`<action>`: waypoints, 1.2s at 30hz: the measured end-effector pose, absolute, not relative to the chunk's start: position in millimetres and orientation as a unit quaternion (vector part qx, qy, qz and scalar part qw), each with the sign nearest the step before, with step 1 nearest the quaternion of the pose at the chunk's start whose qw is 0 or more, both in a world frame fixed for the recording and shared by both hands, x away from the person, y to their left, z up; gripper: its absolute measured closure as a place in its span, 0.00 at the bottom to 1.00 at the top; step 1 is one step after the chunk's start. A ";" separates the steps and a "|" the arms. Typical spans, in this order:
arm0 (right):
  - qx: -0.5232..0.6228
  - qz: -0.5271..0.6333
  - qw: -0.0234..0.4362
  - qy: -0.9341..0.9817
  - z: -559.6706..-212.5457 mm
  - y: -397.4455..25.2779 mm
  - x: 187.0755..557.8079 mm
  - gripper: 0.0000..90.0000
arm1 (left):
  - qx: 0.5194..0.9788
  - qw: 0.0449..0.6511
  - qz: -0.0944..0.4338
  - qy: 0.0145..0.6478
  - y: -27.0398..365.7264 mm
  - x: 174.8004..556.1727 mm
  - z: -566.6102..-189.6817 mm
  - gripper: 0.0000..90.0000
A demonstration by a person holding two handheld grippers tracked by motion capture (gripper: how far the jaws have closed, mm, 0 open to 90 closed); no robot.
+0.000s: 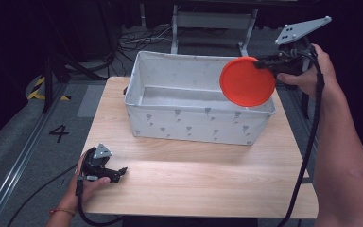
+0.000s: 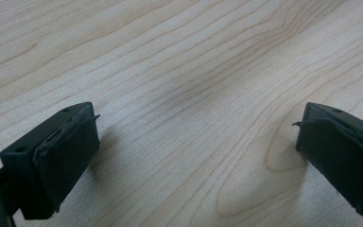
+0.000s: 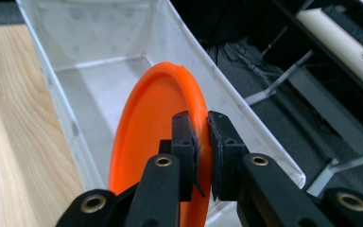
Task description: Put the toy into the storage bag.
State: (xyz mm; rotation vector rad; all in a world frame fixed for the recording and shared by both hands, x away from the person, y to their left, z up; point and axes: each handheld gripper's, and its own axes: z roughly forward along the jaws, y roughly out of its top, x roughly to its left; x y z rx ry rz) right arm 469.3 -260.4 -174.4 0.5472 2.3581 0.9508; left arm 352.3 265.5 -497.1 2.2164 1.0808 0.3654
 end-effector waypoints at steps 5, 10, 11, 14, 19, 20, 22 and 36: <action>0.214 0.335 0.261 0.879 -190.1 -255.9 490.4 0.92 | 0.843 0.317 0.143 0.410 265.7 352.4 -496.8 0.01; 0.222 0.327 0.254 0.883 -207.4 -249.9 501.5 0.92 | 0.844 0.319 0.141 0.408 266.0 352.5 -496.9 0.00; 0.222 0.328 0.253 0.883 -210.5 -249.2 502.2 0.92 | 0.845 0.317 0.141 0.408 266.2 352.7 -496.7 0.00; 0.224 0.328 0.244 0.885 -221.4 -247.3 505.2 0.92 | 0.845 0.317 0.142 0.408 266.2 352.7 -496.7 0.00; 0.223 0.314 0.228 0.894 -245.2 -244.6 512.6 0.92 | 0.844 0.317 0.142 0.408 266.2 352.7 -496.7 0.00; 0.225 0.312 0.224 0.895 -249.0 -244.3 513.8 0.92 | 0.844 0.317 0.142 0.408 266.2 352.7 -496.8 0.00; 0.225 0.300 0.215 0.902 -260.2 -243.0 517.3 0.92 | 0.844 0.317 0.142 0.408 266.2 352.7 -496.7 0.00; 0.179 0.202 0.172 0.947 -302.1 -234.1 516.1 0.92 | 0.844 0.317 0.142 0.408 266.1 352.6 -496.8 0.00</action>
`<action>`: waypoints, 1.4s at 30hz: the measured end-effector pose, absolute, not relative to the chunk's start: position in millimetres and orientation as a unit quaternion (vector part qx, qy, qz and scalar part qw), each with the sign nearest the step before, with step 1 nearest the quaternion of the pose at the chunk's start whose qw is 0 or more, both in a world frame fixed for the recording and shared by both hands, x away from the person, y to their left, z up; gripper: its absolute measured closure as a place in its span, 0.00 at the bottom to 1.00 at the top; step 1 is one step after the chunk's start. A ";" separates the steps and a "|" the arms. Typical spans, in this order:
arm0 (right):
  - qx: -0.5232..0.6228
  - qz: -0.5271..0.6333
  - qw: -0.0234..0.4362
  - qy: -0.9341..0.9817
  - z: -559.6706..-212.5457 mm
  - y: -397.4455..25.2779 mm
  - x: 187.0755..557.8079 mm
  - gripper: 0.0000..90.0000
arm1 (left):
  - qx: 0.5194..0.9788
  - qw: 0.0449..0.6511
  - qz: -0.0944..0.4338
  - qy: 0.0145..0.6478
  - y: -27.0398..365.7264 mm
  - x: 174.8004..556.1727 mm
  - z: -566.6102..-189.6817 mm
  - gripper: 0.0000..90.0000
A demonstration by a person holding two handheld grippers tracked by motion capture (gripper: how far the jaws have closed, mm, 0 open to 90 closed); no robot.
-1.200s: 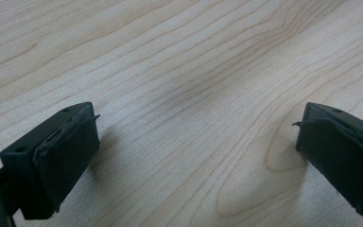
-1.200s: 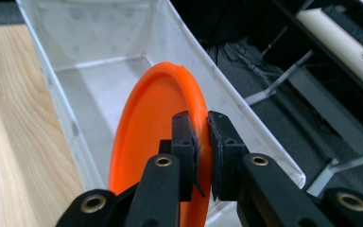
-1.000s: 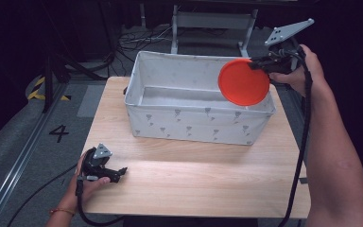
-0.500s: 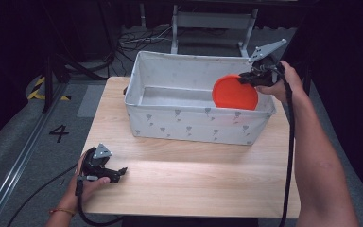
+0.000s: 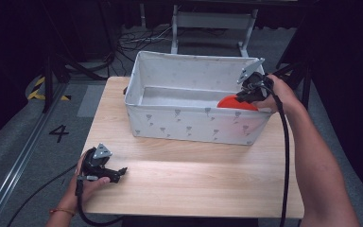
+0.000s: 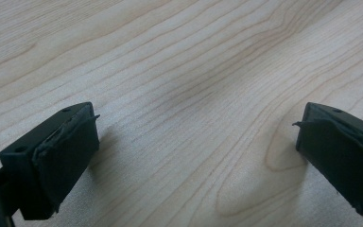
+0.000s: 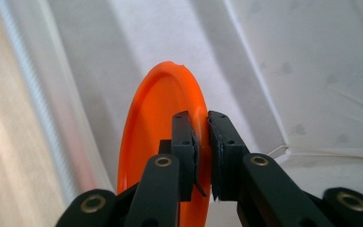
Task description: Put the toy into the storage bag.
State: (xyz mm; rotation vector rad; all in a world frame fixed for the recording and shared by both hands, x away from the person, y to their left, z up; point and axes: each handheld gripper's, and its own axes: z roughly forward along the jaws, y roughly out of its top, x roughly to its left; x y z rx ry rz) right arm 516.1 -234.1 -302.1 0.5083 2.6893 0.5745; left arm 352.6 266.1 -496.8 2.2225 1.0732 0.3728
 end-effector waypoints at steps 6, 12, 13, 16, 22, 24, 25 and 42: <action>0.161 0.172 0.147 0.961 -303.4 -229.5 516.3 0.91 | 0.844 0.317 0.142 0.408 266.2 352.7 -496.7 0.00; 0.143 0.130 0.122 0.974 -307.1 -223.4 519.2 0.91 | 0.845 0.316 0.143 0.407 266.3 352.7 -496.6 0.00; 0.141 0.124 0.116 0.975 -307.8 -222.6 519.7 0.90 | 0.845 0.316 0.143 0.407 266.3 352.7 -496.6 0.00; 0.142 0.104 0.103 0.979 -310.3 -222.1 521.3 0.90 | 0.845 0.316 0.143 0.407 266.3 352.8 -496.5 0.00; 0.147 0.087 0.083 0.982 -316.9 -223.0 525.5 0.89 | 0.844 0.317 0.143 0.409 266.0 352.9 -496.7 0.00; 0.151 0.089 0.082 0.981 -317.3 -223.5 526.2 0.89 | 0.844 0.317 0.143 0.408 265.9 353.1 -496.7 0.00; 0.153 0.090 0.084 0.981 -317.2 -223.5 526.4 0.88 | 0.844 0.316 0.144 0.408 265.9 353.2 -496.6 0.00; 0.179 0.135 0.130 0.966 -307.0 -232.4 525.1 0.77 | 0.844 0.316 0.143 0.410 265.5 353.4 -496.7 0.00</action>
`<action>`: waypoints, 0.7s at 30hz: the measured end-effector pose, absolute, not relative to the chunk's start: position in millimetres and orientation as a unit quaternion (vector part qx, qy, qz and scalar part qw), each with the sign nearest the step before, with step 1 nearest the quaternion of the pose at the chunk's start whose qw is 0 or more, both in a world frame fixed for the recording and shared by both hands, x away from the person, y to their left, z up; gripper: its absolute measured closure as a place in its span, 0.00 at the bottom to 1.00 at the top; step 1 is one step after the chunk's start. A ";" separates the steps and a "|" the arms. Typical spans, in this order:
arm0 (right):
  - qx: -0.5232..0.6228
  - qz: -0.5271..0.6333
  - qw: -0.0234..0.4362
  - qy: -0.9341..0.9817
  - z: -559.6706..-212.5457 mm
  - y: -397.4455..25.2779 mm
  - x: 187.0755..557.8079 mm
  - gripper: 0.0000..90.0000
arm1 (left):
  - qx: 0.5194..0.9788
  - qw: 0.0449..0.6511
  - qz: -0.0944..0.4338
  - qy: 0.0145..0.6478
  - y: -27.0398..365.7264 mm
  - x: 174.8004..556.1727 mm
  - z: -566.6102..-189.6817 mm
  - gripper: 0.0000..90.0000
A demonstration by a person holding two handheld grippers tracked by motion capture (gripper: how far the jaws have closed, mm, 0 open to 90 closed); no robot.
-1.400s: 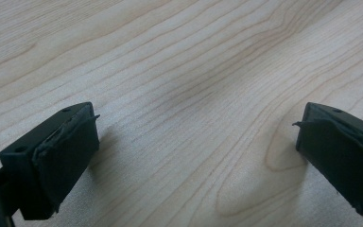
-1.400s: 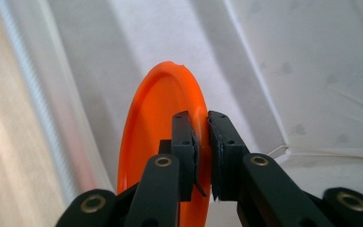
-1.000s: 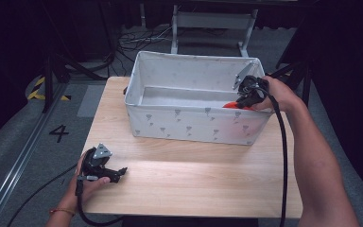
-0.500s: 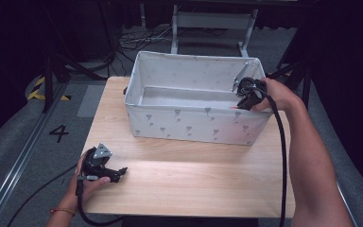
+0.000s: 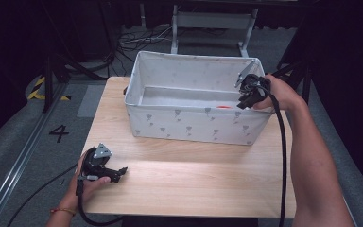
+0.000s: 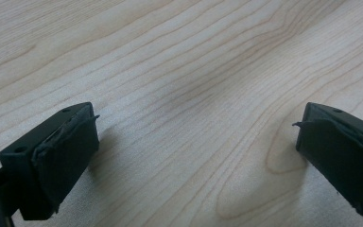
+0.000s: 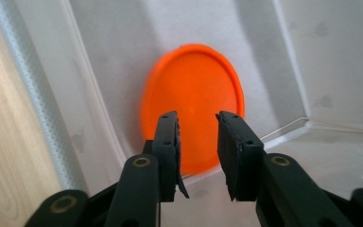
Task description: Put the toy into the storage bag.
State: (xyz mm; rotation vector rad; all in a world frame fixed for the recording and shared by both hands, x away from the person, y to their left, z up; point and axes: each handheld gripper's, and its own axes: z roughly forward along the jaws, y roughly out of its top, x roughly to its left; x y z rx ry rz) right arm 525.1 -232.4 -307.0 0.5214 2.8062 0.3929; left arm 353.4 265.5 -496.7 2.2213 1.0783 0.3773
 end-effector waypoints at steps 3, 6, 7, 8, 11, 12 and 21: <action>0.185 0.148 0.137 0.962 -304.5 -235.7 524.2 0.73 | 0.844 0.317 0.142 0.409 265.5 353.4 -496.7 0.00; 0.190 0.170 0.140 0.957 -301.2 -239.9 521.4 0.70 | 0.844 0.317 0.142 0.410 265.4 353.3 -496.7 0.00; 0.194 0.174 0.146 0.954 -300.1 -241.3 520.9 0.69 | 0.843 0.317 0.140 0.412 265.2 353.1 -496.9 0.00; 0.198 0.177 0.148 0.953 -299.5 -241.9 520.4 0.68 | 0.842 0.318 0.139 0.412 265.1 353.0 -496.8 0.00; 0.213 0.187 0.163 0.945 -297.2 -245.1 519.2 0.61 | 0.843 0.317 0.141 0.411 265.2 353.1 -496.8 0.00; 0.220 0.191 0.168 0.942 -296.2 -246.7 519.1 0.60 | 0.843 0.317 0.140 0.411 265.3 353.1 -496.7 0.00; 0.289 0.275 0.215 0.891 -287.9 -263.8 510.6 0.36 | 0.842 0.317 0.141 0.412 265.2 353.0 -496.9 0.00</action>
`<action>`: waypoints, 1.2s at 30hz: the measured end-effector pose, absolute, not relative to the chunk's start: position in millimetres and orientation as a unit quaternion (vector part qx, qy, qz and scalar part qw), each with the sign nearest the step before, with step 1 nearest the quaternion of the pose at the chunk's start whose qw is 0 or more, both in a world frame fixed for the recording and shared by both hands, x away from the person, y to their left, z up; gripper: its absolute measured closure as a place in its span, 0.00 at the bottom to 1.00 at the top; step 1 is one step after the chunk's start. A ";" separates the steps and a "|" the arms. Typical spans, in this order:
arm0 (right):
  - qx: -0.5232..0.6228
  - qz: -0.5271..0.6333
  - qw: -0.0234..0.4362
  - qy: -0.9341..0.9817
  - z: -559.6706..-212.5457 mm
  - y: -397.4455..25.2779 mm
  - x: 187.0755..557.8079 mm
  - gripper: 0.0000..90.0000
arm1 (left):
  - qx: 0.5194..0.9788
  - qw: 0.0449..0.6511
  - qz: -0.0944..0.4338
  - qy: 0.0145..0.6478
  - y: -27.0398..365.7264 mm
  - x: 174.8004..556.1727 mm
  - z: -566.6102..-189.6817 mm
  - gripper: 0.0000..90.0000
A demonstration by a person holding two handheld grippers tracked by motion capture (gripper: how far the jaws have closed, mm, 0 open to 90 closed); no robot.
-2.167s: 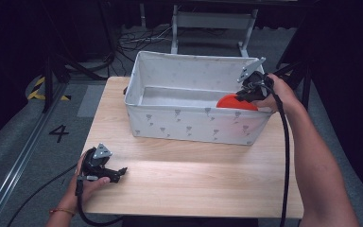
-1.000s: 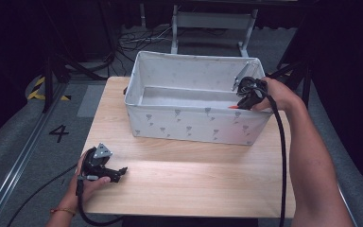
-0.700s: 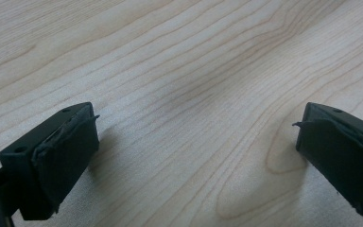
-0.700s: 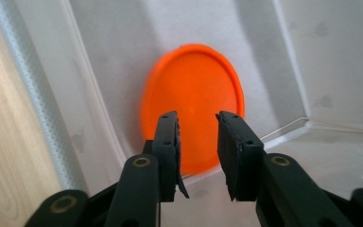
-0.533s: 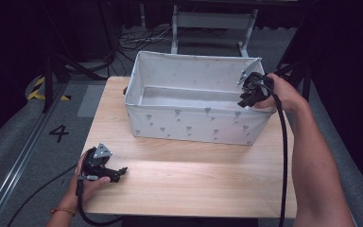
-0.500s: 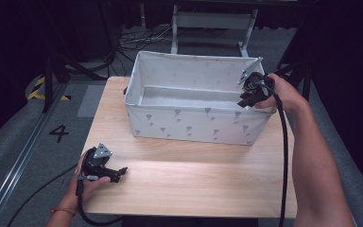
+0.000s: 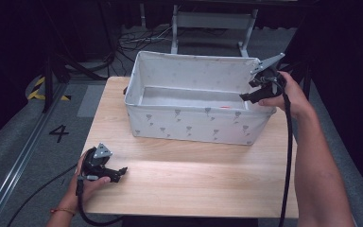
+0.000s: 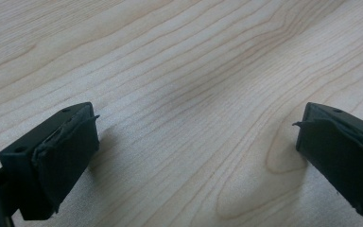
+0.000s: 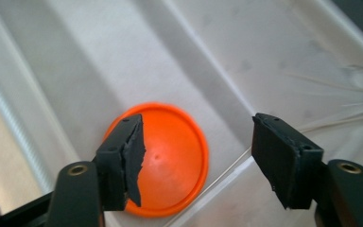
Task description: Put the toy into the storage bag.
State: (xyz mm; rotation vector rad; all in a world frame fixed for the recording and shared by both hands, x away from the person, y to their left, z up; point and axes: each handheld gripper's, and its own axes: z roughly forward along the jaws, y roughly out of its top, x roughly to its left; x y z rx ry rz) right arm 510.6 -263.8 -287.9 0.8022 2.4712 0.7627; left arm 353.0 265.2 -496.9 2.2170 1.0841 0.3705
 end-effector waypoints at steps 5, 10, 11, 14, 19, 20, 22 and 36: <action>0.331 0.335 0.233 0.851 -285.5 -277.2 504.1 0.29 | 0.842 0.318 0.141 0.412 265.2 353.1 -496.9 0.00; 0.336 0.353 0.241 0.839 -284.5 -280.6 493.7 0.25 | 0.843 0.317 0.140 0.412 265.2 353.1 -496.8 0.00; 0.336 0.355 0.244 0.838 -284.0 -280.3 491.5 0.23 | 0.842 0.317 0.141 0.412 265.2 353.1 -496.9 0.00; 0.337 0.359 0.247 0.835 -282.5 -279.5 486.1 0.22 | 0.842 0.317 0.141 0.412 265.2 353.1 -496.9 0.00; 0.341 0.360 0.258 0.829 -279.0 -276.8 474.4 0.22 | 0.843 0.317 0.140 0.412 265.2 353.1 -496.8 0.00; 0.341 0.358 0.259 0.830 -278.6 -276.1 472.3 0.22 | 0.843 0.317 0.140 0.412 265.3 353.1 -496.7 0.00; 0.339 0.359 0.262 0.829 -277.5 -276.0 467.6 0.22 | 0.843 0.317 0.141 0.412 265.2 353.1 -496.9 0.00; 0.338 0.375 0.269 0.820 -274.7 -281.1 435.5 0.22 | 0.843 0.317 0.140 0.412 265.2 353.1 -496.8 0.00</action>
